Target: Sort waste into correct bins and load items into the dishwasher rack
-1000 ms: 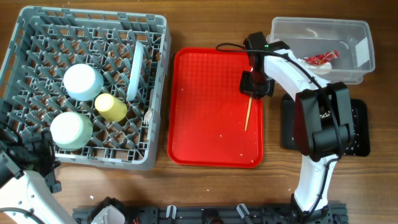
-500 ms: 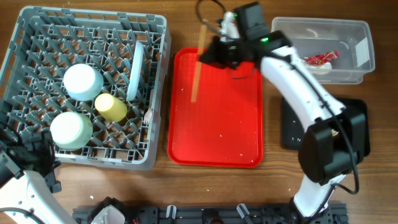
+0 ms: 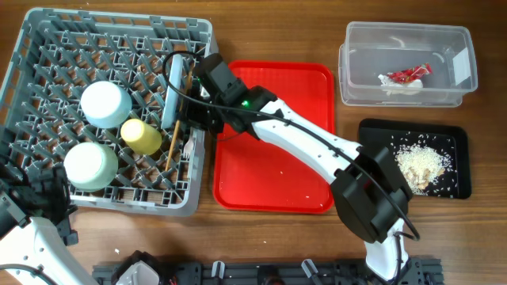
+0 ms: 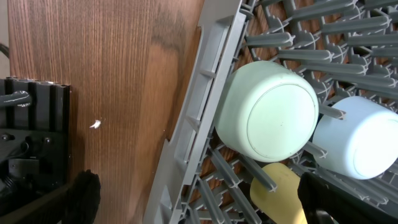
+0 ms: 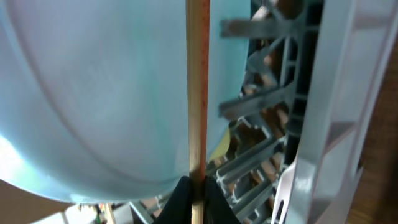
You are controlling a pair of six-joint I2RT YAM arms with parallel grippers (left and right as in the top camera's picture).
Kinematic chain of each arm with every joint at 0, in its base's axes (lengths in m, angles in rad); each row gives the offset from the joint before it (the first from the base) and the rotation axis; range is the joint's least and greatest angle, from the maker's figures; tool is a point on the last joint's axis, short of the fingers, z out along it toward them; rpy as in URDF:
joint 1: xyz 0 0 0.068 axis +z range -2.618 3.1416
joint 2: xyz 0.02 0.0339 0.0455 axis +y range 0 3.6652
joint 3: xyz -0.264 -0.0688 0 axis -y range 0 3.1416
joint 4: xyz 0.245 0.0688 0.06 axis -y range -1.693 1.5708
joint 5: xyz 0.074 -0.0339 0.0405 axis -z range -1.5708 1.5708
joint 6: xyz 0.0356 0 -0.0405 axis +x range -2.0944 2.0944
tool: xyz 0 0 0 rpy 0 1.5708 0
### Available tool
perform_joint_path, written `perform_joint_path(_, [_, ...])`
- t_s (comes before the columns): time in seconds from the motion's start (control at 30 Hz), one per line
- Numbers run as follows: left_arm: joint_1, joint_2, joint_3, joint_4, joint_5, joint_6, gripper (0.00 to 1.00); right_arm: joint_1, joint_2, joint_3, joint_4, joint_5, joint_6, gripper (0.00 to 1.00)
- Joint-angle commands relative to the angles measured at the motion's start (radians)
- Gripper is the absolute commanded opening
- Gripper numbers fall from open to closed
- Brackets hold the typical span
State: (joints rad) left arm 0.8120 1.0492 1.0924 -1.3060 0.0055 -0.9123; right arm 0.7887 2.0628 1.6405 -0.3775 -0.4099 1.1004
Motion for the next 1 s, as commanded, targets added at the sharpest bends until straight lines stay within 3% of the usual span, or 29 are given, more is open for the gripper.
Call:
perform_joint_path(0.0, [0.005,0.001,0.007,0.0,0.001,-0.016,1.0,-0.004,0.012,-0.001,0.007,0.063,0.004,0.23])
perform_joint_path(0.07, [0.005,0.001,0.007,0.0,0.001,-0.016,1.0,-0.004,0.012,-0.001,0.013,0.063,-0.05,0.61])
perform_joint_path(0.13, [0.005,0.001,0.007,0.0,0.001,-0.016,1.0,-0.012,0.011,-0.001,0.009,0.063,-0.12,0.73])
perform_joint_path(0.37, [0.005,0.001,0.007,0.0,0.001,-0.016,1.0,-0.18,-0.123,0.01,-0.168,0.014,-0.267,0.75])
perform_joint_path(0.47, [0.005,0.001,0.007,0.0,0.001,-0.016,1.0,-0.292,-0.233,0.01,-0.291,0.013,-0.405,0.75])
perform_joint_path(0.57, [0.005,0.001,0.007,0.0,0.001,-0.016,1.0,-0.4,-0.317,0.01,-0.396,0.017,-0.498,0.86])
perform_joint_path(0.67, [0.005,0.001,0.007,0.0,0.001,-0.016,1.0,-0.526,-0.373,0.01,-0.523,0.018,-0.501,0.99])
perform_joint_path(0.87, [0.005,0.001,0.007,0.0,0.001,-0.016,1.0,-0.633,-0.378,-0.011,-0.73,0.054,-0.503,1.0])
perform_joint_path(0.93, [0.005,0.001,0.007,0.0,0.001,-0.016,1.0,-0.624,-0.376,-0.013,-0.765,0.064,-0.578,0.99])
perform_joint_path(0.97, [0.005,0.001,0.007,0.0,0.001,-0.016,1.0,-0.615,-0.377,-0.013,-0.791,0.074,-0.601,0.91])
